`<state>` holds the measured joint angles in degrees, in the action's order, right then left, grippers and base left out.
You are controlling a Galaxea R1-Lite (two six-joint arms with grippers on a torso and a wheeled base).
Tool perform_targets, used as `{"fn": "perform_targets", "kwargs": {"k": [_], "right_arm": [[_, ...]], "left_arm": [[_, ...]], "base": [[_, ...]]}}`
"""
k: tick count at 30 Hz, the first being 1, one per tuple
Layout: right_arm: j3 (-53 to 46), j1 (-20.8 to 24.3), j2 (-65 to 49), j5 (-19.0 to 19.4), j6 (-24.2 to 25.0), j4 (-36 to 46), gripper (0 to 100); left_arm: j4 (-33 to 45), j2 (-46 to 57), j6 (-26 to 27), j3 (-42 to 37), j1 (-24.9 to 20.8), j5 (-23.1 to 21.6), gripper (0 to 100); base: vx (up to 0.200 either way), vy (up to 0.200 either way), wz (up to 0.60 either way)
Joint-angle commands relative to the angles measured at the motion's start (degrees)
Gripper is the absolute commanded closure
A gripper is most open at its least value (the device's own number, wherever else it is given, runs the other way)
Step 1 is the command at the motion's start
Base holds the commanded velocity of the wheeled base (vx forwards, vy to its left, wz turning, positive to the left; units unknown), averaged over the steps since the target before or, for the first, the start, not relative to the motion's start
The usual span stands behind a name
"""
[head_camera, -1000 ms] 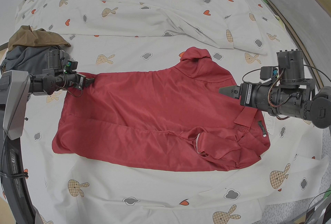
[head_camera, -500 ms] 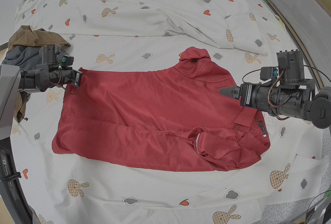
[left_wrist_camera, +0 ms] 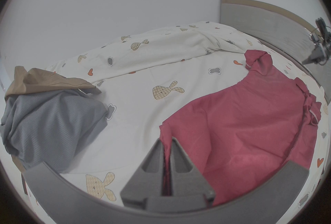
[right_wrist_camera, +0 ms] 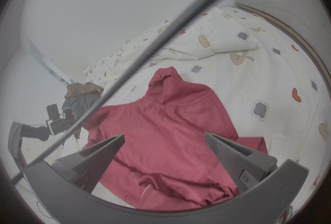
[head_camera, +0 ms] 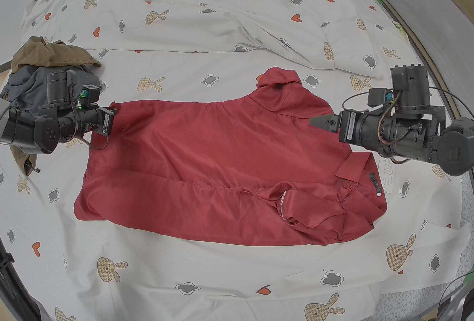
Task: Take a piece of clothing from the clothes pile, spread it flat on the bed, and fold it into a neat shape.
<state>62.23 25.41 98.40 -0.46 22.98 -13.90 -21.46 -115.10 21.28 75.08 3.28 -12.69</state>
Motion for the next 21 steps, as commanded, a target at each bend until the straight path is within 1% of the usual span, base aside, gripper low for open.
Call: {"fn": "perform_targets", "kwargs": {"k": [1, 5, 8, 11, 15, 16, 21], "right_arm": [[7.6, -1.2, 8.4, 0.0, 0.0, -0.1, 0], [15.6, -2.1, 15.6, -0.2, 0.0, -0.1, 0], [19.1, -2.6, 18.8, -0.3, 0.0, -0.1, 0], [22.1, -3.2, 21.2, -0.4, -0.3, -0.1, 0], [23.8, -3.4, 22.6, -0.9, -0.7, -0.1, 0], [24.1, -3.5, 22.5, -1.8, -1.4, -0.1, 0], [23.2, -3.5, 21.9, -4.2, -5.4, -0.4, 0]], "left_arm": [[-4.9, 5.1, 0.2, -7.8, -0.1, 0.1, 100], [-9.8, 5.7, 0.2, -11.8, -0.1, 0.3, 100], [-12.5, 5.8, 0.2, -14.0, -0.3, 0.2, 100], [-13.4, 5.6, 0.2, -14.7, -0.4, 0.3, 100], [-13.4, 5.3, 0.2, -14.6, -0.3, 0.3, 100], [-13.4, 5.3, 0.2, -14.7, -0.3, 0.3, 100], [-13.3, 4.9, 0.3, -14.7, -0.3, 0.3, 100]], "base": [[0.000, 0.000, 0.00], [0.000, 0.000, 0.00], [0.000, 0.000, 0.00], [0.000, 0.000, 0.00], [0.000, 0.000, 0.00], [0.000, 0.000, 0.00], [0.000, 0.000, 0.00]]}}
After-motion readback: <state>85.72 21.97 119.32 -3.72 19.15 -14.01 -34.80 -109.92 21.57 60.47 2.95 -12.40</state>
